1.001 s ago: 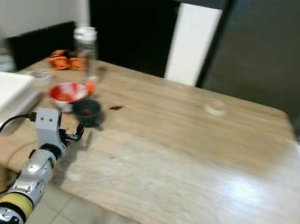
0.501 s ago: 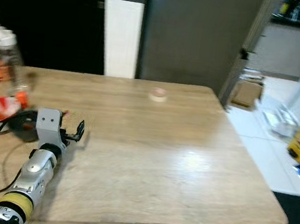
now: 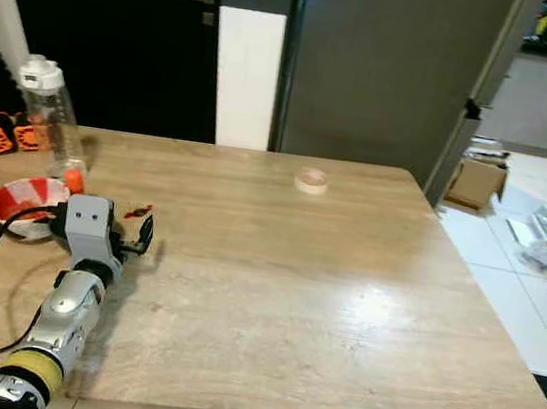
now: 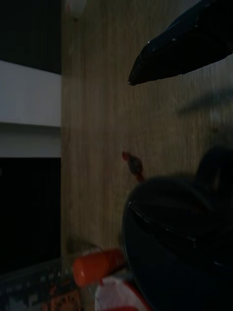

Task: Restocking fridge

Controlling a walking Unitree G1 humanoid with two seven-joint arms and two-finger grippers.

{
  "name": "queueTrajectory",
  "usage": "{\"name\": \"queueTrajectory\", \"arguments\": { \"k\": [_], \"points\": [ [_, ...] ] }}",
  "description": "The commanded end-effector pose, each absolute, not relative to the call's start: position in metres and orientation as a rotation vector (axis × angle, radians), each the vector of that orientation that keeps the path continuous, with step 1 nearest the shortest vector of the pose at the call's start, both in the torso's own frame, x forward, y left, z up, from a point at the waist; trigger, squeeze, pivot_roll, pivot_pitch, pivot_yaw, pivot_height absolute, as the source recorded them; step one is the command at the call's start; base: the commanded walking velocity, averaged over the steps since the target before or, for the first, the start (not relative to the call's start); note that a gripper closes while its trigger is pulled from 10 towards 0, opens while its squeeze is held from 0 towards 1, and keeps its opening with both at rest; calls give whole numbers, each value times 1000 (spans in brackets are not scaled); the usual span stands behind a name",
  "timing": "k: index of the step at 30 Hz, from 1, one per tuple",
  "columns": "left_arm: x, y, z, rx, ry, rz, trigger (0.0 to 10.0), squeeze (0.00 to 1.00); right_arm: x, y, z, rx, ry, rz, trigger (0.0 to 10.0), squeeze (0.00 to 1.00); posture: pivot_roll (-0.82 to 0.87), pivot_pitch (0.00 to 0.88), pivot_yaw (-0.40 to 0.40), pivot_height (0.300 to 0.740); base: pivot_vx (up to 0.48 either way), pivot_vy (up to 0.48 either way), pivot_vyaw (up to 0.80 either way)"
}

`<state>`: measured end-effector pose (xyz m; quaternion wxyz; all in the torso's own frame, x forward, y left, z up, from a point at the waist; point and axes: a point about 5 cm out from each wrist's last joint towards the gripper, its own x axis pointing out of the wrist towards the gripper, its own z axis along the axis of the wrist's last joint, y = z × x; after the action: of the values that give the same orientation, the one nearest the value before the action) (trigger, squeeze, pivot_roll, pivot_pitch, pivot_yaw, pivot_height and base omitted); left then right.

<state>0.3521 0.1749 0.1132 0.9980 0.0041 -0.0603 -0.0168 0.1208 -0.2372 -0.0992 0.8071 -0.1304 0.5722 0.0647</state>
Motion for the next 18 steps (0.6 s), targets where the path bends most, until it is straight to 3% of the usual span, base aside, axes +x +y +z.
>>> {"name": "queueTrajectory", "arguments": {
  "k": [1, 18],
  "points": [
    [351, 179, 111, 39, -115, -29, 10000, 0, 120, -240, -99, -274, 1225, 131, 10000, 0, -70, 15, 21, 740, 0, 0, 0],
    [355, 172, 125, 148, -176, -1, 10000, 0, 118, -239, -99, -273, 1228, 147, 10000, 0, -68, 19, 26, 740, 0, 0, 0]
  ]
}}
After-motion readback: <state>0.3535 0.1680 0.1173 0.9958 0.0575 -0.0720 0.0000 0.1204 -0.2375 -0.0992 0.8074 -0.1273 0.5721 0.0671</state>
